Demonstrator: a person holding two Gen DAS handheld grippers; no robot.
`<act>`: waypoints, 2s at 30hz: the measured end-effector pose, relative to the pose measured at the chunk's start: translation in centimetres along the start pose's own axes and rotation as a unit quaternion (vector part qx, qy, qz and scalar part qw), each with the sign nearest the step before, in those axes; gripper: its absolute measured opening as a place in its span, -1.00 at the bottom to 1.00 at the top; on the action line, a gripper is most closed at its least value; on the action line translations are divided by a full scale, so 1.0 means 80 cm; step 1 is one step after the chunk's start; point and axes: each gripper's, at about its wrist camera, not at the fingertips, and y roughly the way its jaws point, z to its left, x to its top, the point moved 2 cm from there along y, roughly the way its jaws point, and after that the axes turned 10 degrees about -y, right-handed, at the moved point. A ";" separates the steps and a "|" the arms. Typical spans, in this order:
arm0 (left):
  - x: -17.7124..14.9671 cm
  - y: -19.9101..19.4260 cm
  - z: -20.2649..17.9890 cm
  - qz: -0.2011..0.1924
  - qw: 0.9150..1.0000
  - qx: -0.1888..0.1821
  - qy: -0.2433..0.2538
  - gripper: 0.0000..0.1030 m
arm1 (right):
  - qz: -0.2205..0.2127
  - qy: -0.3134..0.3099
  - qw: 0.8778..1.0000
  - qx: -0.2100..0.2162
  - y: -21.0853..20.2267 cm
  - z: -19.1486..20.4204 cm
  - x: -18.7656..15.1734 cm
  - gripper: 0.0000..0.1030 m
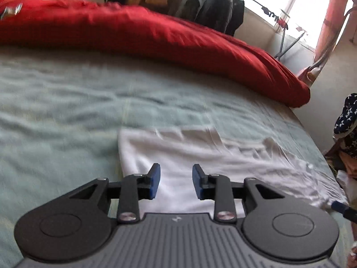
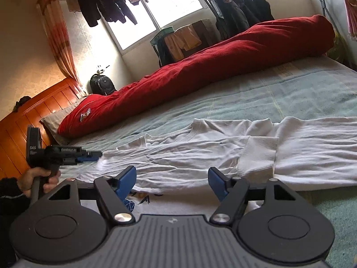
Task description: Fold clothes
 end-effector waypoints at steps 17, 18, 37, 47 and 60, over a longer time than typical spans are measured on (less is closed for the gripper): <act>-0.006 0.007 -0.021 -0.018 0.997 0.033 0.065 -0.01 | 0.031 -0.015 0.999 0.020 0.008 0.016 -0.003 1.00; -0.007 0.016 -0.017 -0.015 0.996 0.055 0.067 0.00 | 0.035 -0.016 0.999 0.024 0.009 0.018 -0.004 1.00; -0.059 -0.001 -0.073 0.009 0.982 0.082 0.170 0.19 | 0.037 -0.038 0.998 -0.019 -0.018 0.002 0.009 1.00; -0.102 -0.046 -0.156 0.002 0.974 -0.030 0.223 0.29 | 0.014 0.034 0.999 -0.024 -0.038 -0.058 0.011 1.00; -0.123 -0.057 -0.138 0.012 0.979 -0.021 0.204 0.32 | 0.005 0.217 0.976 -0.008 -0.055 -0.139 -0.004 1.00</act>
